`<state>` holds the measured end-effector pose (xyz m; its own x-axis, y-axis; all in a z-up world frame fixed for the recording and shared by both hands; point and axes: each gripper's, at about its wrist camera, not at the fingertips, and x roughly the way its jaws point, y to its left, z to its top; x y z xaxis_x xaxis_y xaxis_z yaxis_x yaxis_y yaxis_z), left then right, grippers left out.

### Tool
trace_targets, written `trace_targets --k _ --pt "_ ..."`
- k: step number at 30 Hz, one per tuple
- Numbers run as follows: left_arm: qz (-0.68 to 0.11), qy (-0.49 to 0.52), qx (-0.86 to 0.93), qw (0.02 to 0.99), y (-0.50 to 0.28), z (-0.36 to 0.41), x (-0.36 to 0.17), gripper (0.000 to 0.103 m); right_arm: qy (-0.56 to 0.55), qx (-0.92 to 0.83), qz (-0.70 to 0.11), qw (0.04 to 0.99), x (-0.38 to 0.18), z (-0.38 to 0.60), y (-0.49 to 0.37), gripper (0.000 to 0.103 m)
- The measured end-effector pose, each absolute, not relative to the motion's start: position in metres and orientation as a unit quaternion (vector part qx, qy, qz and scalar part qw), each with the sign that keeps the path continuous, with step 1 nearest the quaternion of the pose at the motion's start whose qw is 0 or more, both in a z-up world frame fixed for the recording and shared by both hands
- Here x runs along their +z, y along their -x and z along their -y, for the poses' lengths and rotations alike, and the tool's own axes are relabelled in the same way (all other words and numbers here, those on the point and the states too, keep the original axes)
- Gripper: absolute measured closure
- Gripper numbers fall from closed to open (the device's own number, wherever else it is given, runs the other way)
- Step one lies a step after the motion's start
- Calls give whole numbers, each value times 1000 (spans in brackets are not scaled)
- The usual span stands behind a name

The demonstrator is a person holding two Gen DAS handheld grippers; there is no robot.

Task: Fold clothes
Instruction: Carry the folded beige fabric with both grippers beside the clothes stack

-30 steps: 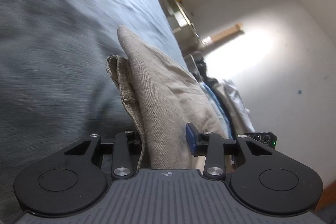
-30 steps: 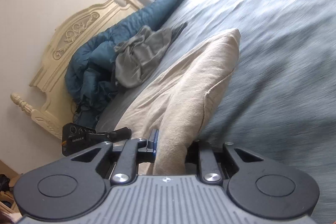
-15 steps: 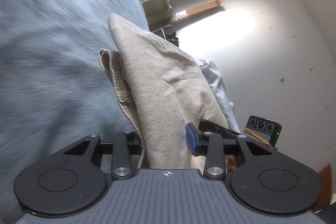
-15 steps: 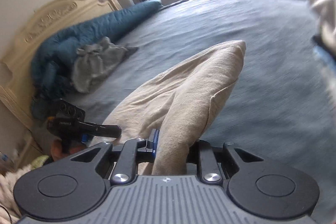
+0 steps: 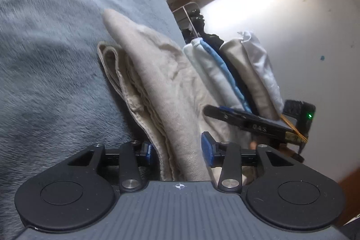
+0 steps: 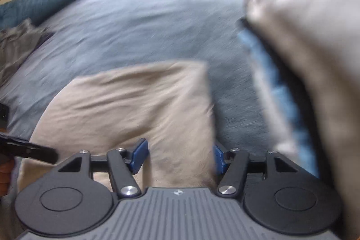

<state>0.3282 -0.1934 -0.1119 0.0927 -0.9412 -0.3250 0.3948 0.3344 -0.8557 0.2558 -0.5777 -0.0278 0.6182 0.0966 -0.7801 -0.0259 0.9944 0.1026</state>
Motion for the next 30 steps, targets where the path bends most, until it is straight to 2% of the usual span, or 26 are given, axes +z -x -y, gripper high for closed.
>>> trace_targets --k 3,6,9,13,16,20,24,27,30 --pt "-440 281 -478 706 -323 188 -99 58 -26 8 -410 912 -14 568 -235 41" --pt "-398 254 -458 753 -313 181 -77 58 -3 -1 -345 939 4 554 -199 42" --pt "-351 232 -444 791 -306 177 -56 58 -4 43 -309 950 3 529 -173 51" --pt "-337 166 -444 813 -306 216 -40 58 0 58 -321 945 -35 502 -147 65" --pt "-337 88 -421 837 -305 251 -52 58 -22 35 -318 947 -72 499 -128 66" --pt "-331 49 -408 849 -305 256 -66 57 -35 17 -314 949 -76 497 -107 68" --pt "-332 47 -401 852 -306 252 -64 58 -37 19 -349 936 -90 496 -101 69" --pt "-322 41 -399 858 -301 246 -49 58 -60 22 -342 937 -75 504 -89 70" --pt "-283 19 -412 866 -293 245 -27 56 -83 26 -299 950 -46 517 -74 70"
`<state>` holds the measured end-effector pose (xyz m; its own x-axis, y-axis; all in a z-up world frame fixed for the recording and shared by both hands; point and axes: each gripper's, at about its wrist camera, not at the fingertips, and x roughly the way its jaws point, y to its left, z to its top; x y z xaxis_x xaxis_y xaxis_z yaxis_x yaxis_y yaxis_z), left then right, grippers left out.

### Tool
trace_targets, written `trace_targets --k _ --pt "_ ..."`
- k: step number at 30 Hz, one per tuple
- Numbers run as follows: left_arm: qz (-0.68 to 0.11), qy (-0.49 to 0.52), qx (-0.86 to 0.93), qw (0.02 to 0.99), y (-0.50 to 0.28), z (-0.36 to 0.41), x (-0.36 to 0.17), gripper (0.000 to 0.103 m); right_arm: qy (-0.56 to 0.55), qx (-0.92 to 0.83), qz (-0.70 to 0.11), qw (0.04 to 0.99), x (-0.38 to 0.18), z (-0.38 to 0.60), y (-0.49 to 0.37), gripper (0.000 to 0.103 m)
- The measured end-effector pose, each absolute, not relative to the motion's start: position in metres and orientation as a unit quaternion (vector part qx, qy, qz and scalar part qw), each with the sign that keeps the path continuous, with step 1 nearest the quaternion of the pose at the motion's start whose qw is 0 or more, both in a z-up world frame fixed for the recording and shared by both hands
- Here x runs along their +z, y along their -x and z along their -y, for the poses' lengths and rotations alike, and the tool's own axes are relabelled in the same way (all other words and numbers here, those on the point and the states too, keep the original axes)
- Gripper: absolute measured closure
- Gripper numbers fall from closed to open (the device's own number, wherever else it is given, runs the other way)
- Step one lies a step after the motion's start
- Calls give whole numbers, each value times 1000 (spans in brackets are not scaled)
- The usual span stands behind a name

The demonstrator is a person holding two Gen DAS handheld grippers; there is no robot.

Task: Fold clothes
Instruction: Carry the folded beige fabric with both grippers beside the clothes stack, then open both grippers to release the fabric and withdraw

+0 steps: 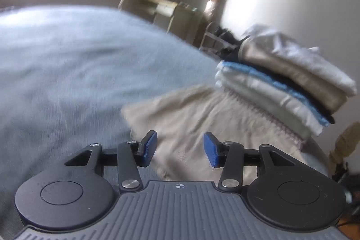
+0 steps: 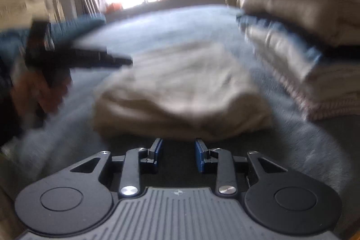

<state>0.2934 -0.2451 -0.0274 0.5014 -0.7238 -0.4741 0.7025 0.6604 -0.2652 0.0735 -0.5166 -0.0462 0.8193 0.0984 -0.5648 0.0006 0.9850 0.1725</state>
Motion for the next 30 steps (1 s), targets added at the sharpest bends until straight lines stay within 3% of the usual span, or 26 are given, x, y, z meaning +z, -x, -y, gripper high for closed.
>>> trace_targets --k 5,12,17,25,27,30 --pt "-292 -19 -393 872 -317 292 -27 56 -76 0 -262 962 -34 533 -88 70" --pt "-361 11 -344 867 -369 315 -61 50 -157 -5 -316 936 -97 550 -97 71" --pt "-323 -30 -354 877 -352 323 -31 52 -178 -5 -299 937 -95 556 -82 72" --pt "-296 -28 -400 867 -282 323 7 49 -142 -44 -249 957 -62 536 -39 64" --pt "-296 -33 -399 867 -253 308 13 43 -136 -49 -239 960 -55 527 -27 58" --pt "-298 -38 -392 870 -206 281 14 19 -141 -56 -226 962 -46 516 -12 45"
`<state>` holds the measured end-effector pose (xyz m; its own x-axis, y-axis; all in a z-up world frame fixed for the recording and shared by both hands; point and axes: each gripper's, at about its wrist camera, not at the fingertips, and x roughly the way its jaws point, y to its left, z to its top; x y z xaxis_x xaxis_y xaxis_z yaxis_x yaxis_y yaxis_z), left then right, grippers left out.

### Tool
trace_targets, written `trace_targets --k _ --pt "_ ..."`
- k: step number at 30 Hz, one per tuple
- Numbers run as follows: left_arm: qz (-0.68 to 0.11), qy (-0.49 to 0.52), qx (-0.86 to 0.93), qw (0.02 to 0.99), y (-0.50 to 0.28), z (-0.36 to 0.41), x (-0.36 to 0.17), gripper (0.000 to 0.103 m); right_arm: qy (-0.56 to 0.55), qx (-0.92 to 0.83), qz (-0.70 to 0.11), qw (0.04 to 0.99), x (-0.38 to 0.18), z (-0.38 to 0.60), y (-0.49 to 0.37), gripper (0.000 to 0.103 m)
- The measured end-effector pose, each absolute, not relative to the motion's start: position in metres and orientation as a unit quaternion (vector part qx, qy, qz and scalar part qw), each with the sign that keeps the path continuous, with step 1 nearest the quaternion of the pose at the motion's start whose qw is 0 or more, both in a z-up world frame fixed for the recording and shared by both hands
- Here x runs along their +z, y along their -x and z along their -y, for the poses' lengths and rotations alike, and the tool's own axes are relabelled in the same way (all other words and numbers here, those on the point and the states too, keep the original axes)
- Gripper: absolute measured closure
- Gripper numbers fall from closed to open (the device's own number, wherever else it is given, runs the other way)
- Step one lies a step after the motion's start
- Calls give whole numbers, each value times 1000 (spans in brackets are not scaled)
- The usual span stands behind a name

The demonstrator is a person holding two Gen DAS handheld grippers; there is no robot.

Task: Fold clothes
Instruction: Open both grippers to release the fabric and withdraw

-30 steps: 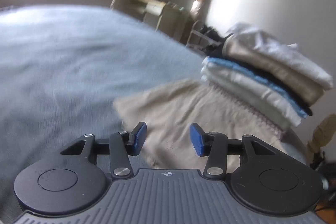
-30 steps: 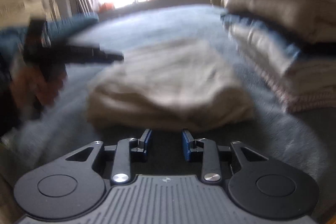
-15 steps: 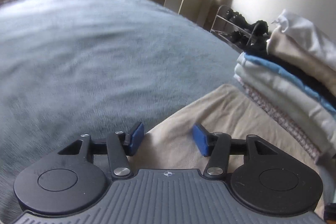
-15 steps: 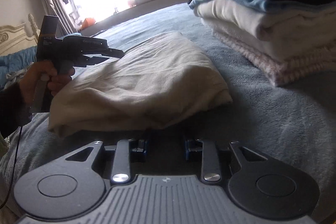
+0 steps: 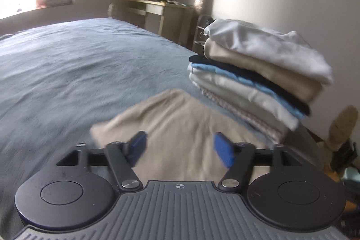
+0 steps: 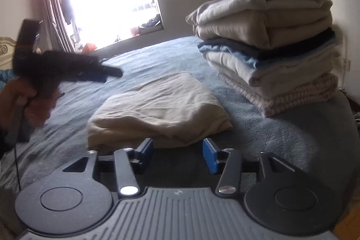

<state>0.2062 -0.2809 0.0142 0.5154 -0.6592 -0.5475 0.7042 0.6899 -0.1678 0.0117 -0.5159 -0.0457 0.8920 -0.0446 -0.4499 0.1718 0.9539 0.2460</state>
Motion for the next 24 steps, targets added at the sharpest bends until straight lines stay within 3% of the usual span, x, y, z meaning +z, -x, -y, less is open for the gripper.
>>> trace_targets --k 2,8,14,24 --pt "-302 -38 -385 871 -176 263 10 6 -147 -63 -223 962 -42 509 -6 30" --pt "-336 -43 -294 894 -122 224 -21 4 -127 -90 -236 959 -40 470 9 6" --pt "-341 -45 -224 912 -95 194 -39 1 -77 -115 -260 956 -43 425 11 0" --pt "-349 -2 -200 916 -79 174 -43 0 -57 -161 -301 938 -46 391 -6 0"
